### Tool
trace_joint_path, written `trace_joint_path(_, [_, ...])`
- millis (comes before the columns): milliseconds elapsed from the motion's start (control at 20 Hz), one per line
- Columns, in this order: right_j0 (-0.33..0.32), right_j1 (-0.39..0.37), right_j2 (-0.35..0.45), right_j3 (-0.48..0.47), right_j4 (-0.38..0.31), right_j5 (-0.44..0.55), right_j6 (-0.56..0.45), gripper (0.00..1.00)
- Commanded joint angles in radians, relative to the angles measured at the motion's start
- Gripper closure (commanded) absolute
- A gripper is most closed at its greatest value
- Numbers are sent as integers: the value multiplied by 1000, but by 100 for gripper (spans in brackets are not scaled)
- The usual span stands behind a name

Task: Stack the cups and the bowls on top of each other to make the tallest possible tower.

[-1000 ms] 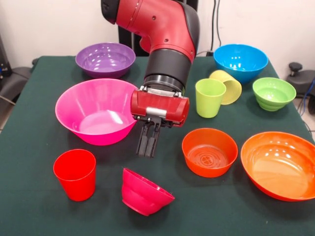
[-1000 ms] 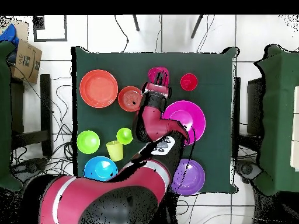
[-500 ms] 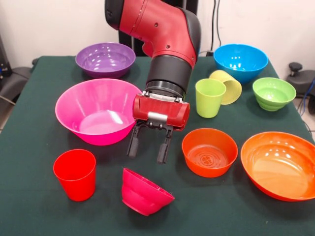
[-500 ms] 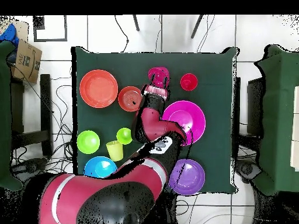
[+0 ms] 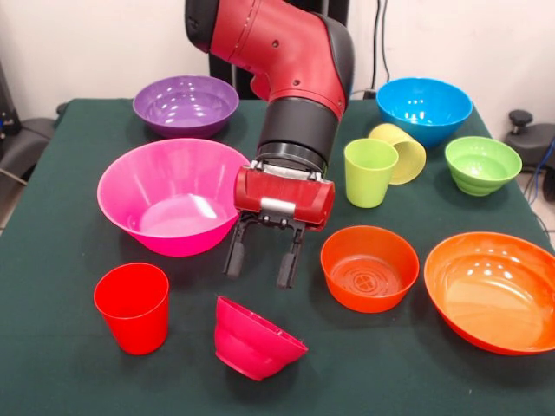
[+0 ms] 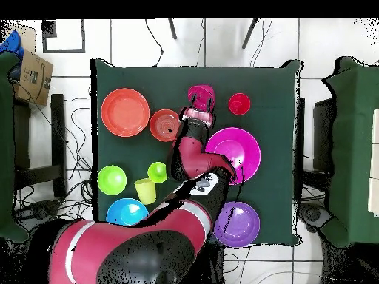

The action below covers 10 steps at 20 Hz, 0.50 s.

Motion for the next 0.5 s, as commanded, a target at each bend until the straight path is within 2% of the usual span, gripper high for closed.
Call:
trace_joint_path(50, [45,54,44,-45,81,137,8,0])
trace_joint_path(150, [60,73,13,-45,126,142,-16,0])
trace_joint_path(500, [77,146,-52,-75,193,121,-53,0])
